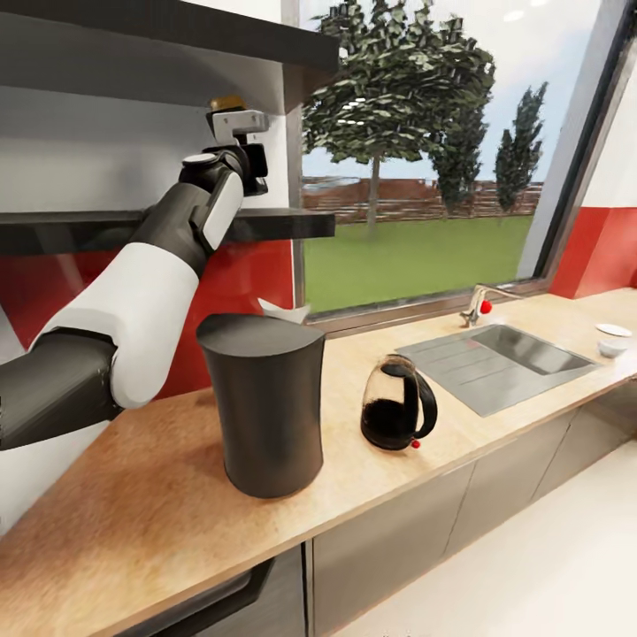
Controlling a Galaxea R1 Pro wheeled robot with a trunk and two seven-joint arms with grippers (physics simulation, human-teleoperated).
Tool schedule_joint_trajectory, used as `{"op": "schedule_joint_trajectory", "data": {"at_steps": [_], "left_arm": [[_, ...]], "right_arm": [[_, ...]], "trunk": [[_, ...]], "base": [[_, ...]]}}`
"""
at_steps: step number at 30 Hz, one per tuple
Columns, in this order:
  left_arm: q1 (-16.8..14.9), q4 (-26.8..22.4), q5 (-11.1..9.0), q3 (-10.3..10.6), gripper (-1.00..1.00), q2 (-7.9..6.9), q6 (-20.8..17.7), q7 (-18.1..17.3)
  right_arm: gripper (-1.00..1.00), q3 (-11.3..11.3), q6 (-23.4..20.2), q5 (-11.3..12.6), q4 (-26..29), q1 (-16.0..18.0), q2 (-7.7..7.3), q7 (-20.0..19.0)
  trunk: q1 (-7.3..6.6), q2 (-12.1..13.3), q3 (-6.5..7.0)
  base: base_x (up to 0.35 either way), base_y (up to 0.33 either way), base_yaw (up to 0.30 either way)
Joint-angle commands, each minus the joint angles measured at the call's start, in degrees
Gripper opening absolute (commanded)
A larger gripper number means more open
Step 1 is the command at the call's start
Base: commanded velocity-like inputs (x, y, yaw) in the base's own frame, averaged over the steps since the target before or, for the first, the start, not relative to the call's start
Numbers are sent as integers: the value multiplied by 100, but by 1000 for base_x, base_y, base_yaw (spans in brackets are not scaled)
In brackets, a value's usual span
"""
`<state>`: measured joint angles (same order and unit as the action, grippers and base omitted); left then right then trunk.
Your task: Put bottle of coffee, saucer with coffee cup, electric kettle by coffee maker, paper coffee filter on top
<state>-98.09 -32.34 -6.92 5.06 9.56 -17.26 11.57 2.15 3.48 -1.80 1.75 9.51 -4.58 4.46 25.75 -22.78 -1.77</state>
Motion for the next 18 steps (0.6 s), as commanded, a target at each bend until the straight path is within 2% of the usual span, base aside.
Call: {"op": "schedule_joint_trajectory", "data": {"at_steps": [1, 18], "left_arm": [[16, -10, -50, 39, -100, -3, -26, 40], [62, -9, -55, 74, -100, 3, -23, 38]], "right_arm": [[100, 22, 22, -18, -8, 7, 1, 11], [100, 31, 20, -14, -8, 7, -7, 11]], "trunk": [[4, -14, -10], [4, -14, 18]], "base": [[0, 0, -245], [0, 0, -245]]}}
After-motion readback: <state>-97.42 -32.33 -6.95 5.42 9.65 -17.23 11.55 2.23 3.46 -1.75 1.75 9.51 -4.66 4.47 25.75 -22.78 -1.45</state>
